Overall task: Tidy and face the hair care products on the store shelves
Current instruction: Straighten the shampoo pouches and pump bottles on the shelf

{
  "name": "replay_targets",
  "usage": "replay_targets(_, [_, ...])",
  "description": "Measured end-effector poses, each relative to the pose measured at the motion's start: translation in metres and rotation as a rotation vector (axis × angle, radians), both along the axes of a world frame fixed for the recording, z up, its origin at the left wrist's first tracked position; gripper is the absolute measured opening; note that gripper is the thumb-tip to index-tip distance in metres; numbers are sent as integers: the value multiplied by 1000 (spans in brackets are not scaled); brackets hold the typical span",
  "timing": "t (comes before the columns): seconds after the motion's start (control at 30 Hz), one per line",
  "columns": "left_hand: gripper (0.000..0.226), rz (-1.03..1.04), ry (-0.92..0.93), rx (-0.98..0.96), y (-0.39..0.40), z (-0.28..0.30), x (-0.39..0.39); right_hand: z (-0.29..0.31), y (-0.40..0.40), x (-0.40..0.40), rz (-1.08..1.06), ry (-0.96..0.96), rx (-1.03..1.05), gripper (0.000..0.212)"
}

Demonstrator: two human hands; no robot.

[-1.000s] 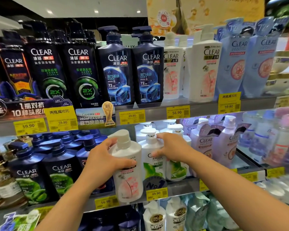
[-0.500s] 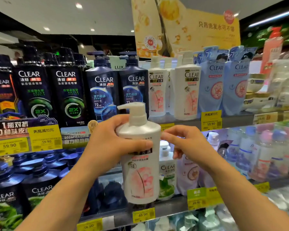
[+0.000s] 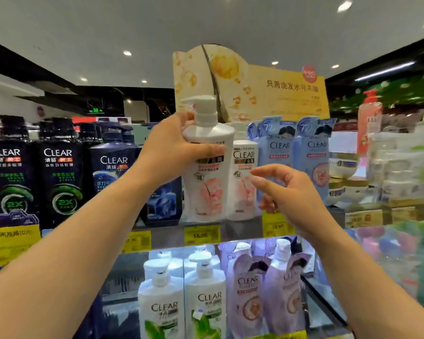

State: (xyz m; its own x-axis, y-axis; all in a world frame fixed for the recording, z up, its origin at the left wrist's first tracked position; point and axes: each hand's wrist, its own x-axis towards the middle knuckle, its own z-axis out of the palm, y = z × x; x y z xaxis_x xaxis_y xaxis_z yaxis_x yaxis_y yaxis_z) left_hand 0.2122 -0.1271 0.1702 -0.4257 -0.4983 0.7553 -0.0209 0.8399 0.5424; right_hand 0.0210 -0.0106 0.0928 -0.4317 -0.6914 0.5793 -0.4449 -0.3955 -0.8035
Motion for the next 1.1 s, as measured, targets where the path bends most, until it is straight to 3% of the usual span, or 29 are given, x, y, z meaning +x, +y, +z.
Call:
replay_targets(0.17, [55, 128, -32, -6, -21, 0, -15, 4, 3, -27, -25, 74, 46, 10])
replay_targets(0.33, [41, 245, -176, -111, -26, -6, -34, 8, -7, -42, -39, 212, 87, 14])
replay_targets(0.5, [57, 421, -277, -177, -29, -5, -45, 13, -24, -52, -95, 255, 63, 24])
replay_targets(0.77, [78, 795, -395, -509, -35, -12, -43, 29, -47, -49, -169, 465, 22, 57])
replay_targets(0.87, [70, 966, -484, -627, -43, -12, -41, 38, -55, -45, -199, 564, 72, 62])
replay_targets(1.1, [43, 828, -552, -489, -57, -15, -49, 44, -58, -41, -253, 584, 109, 57])
